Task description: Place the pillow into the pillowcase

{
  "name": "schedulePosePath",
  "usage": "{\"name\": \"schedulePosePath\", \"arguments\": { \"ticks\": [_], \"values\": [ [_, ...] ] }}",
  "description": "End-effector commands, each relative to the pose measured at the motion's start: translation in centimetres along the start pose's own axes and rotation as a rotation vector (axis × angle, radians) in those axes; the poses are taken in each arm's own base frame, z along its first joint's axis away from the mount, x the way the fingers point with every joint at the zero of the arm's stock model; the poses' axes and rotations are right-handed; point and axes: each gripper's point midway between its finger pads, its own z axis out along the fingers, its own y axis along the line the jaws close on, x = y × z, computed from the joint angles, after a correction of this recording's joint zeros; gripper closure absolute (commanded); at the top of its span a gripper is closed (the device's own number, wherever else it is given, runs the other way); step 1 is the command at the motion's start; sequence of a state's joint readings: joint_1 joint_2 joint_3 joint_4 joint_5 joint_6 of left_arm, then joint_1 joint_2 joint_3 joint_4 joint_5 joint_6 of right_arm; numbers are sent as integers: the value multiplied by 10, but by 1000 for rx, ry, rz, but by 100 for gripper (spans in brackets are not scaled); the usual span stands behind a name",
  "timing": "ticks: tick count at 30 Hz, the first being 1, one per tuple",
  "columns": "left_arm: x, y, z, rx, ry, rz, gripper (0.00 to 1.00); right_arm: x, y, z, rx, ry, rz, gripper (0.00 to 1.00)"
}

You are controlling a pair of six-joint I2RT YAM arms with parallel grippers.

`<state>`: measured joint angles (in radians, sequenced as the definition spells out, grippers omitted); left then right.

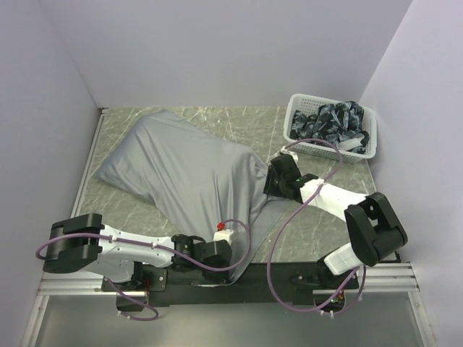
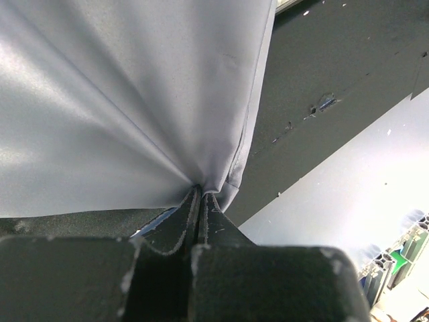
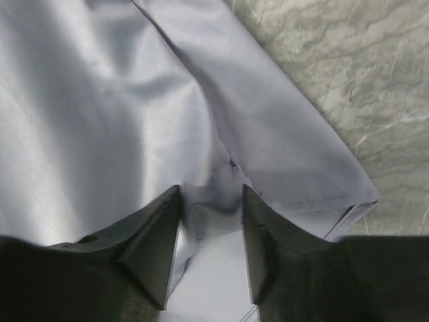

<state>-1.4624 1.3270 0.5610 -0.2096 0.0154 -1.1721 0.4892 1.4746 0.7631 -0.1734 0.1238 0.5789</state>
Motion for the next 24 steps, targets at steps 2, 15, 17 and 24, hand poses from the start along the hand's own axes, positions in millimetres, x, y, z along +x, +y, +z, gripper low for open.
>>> {"name": "schedulePosePath", "arguments": {
  "ticks": [2, 15, 17, 24],
  "values": [
    [4, -19, -4, 39, 34, 24, 99, 0, 3, 3, 13, 10, -15, 67],
    [8, -67, -5, 114, 71, 192, 99, -128, -67, -100, 357, -270, 34, 100],
    [12, -80, -1, 117, 88, 240, 99, -148, -86, -106, 401, -284, 75, 100],
    [19, -102, 12, 137, 100, 279, 79, -152, -107, -89, 440, -253, 90, 100]
  ]
}}
